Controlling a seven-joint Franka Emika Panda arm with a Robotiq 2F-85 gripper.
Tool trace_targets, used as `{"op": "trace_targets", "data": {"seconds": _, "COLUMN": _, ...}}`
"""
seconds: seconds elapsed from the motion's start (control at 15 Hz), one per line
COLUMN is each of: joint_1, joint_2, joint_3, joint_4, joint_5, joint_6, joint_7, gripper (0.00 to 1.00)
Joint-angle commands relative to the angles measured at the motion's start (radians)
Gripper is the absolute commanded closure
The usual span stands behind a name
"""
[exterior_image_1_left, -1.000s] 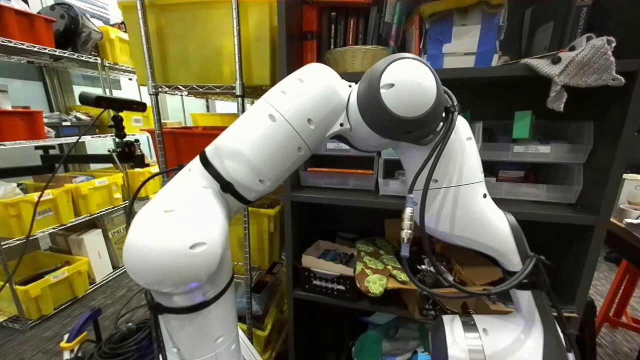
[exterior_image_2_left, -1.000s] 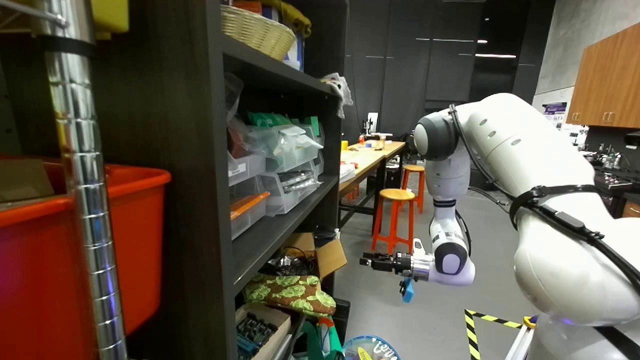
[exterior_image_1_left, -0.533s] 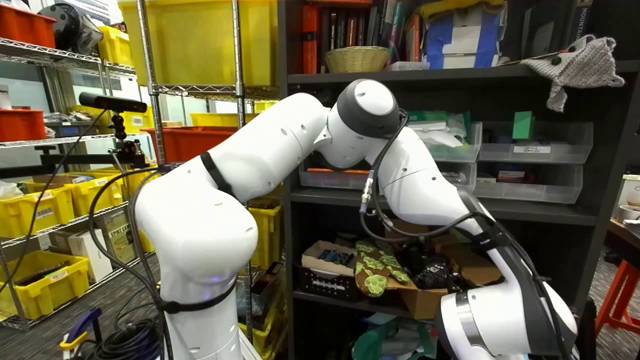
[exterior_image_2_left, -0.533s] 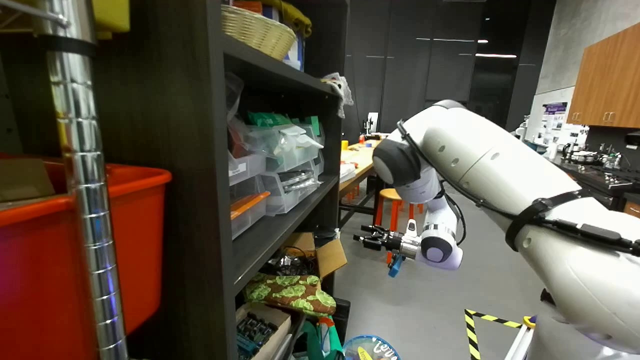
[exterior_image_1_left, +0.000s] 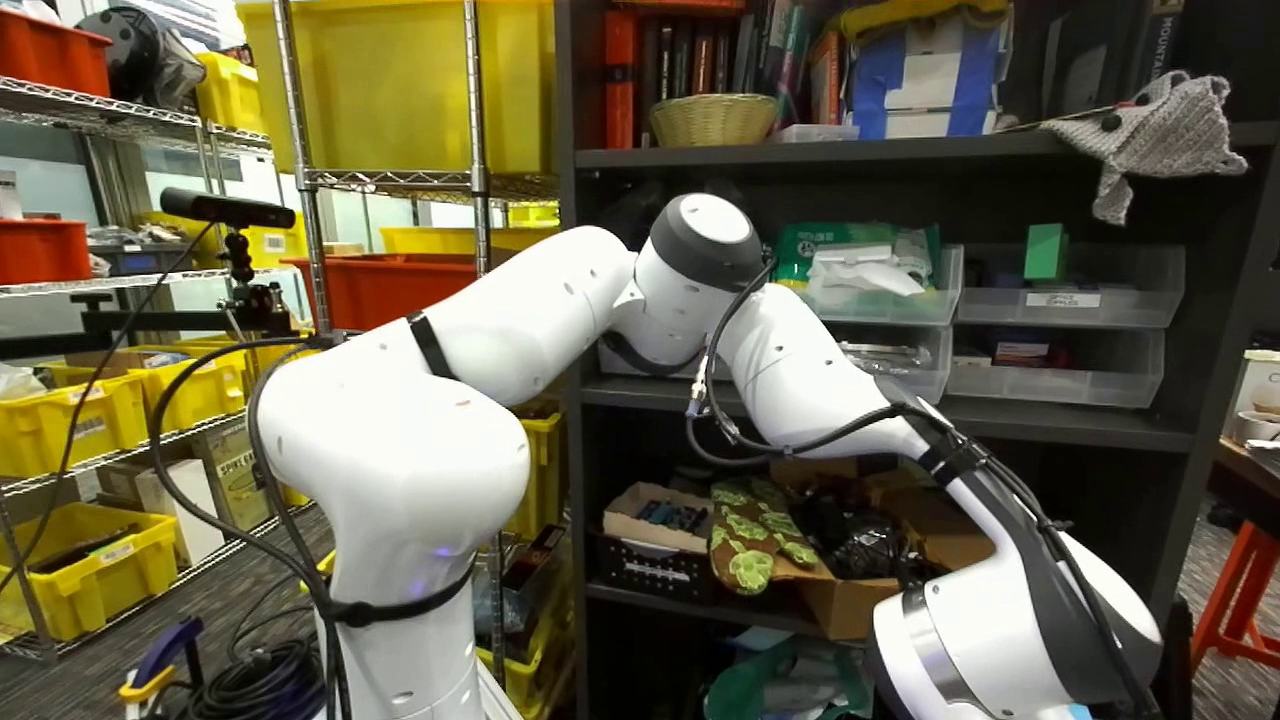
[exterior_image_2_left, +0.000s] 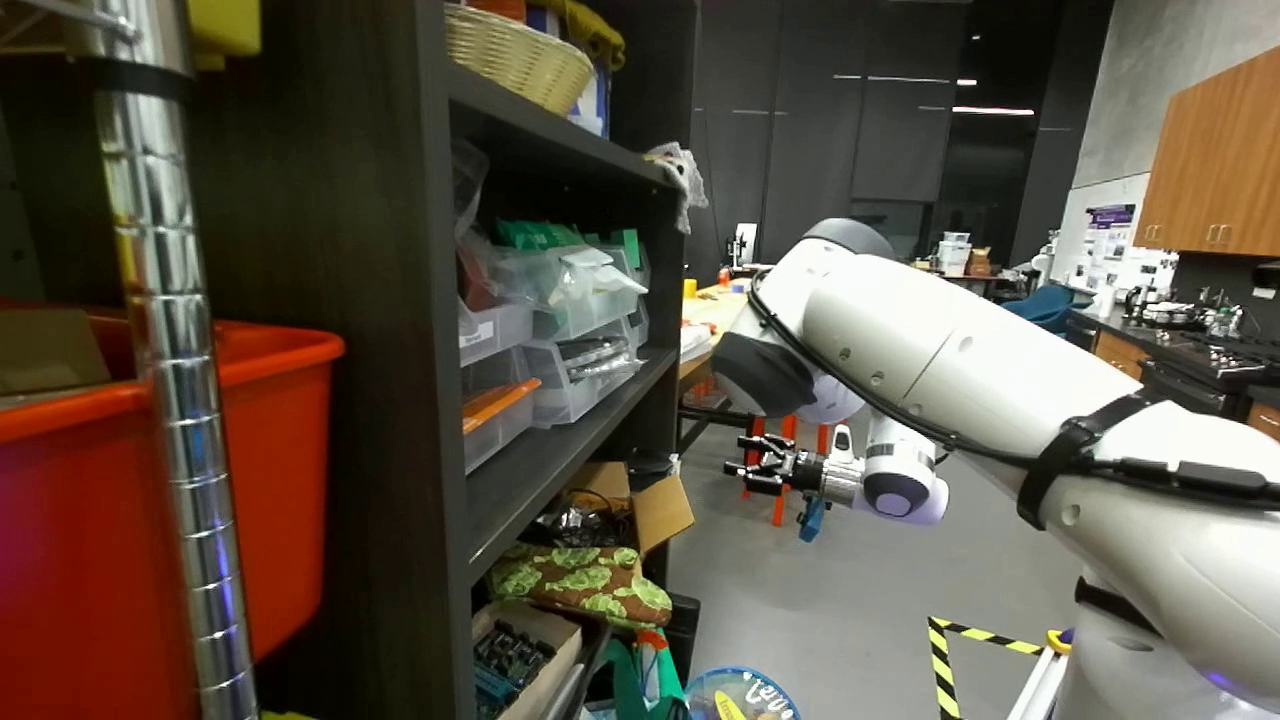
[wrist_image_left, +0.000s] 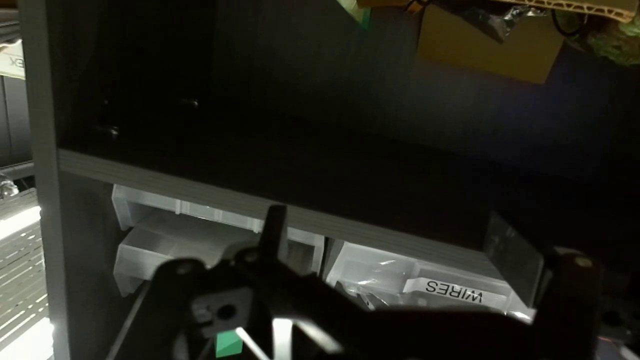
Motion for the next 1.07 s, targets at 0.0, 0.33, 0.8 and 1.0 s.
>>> {"op": "trace_targets", "data": {"seconds": 0.0, "joint_1": 0.000, "joint_2": -0.002, "joint_3": 0.001, "joint_4": 0.000, "joint_5": -0.003, "joint_6": 0.001, "joint_7": 0.000, "gripper": 0.00}}
{"op": "trace_targets", "data": {"seconds": 0.33, "joint_1": 0.072, "joint_2": 0.034, "joint_3": -0.105, "joint_4": -0.055, "joint_5": -0.007, "joint_6": -0.171, "joint_7": -0.001, "gripper": 0.00}}
{"op": "trace_targets", "data": {"seconds": 0.8, "joint_1": 0.345, "joint_2": 0.125, "joint_3": -0.354, "joint_4": -0.381, "joint_5": -0.003, "joint_6": -0.338, "joint_7": 0.000, "gripper": 0.00}}
{"op": "trace_targets", "data": {"seconds": 1.0, "joint_1": 0.428, "joint_2": 0.088, "joint_3": -0.454, "joint_4": -0.474, "joint_5": -0.029, "joint_6": -0.306, "joint_7": 0.000, "gripper": 0.00}}
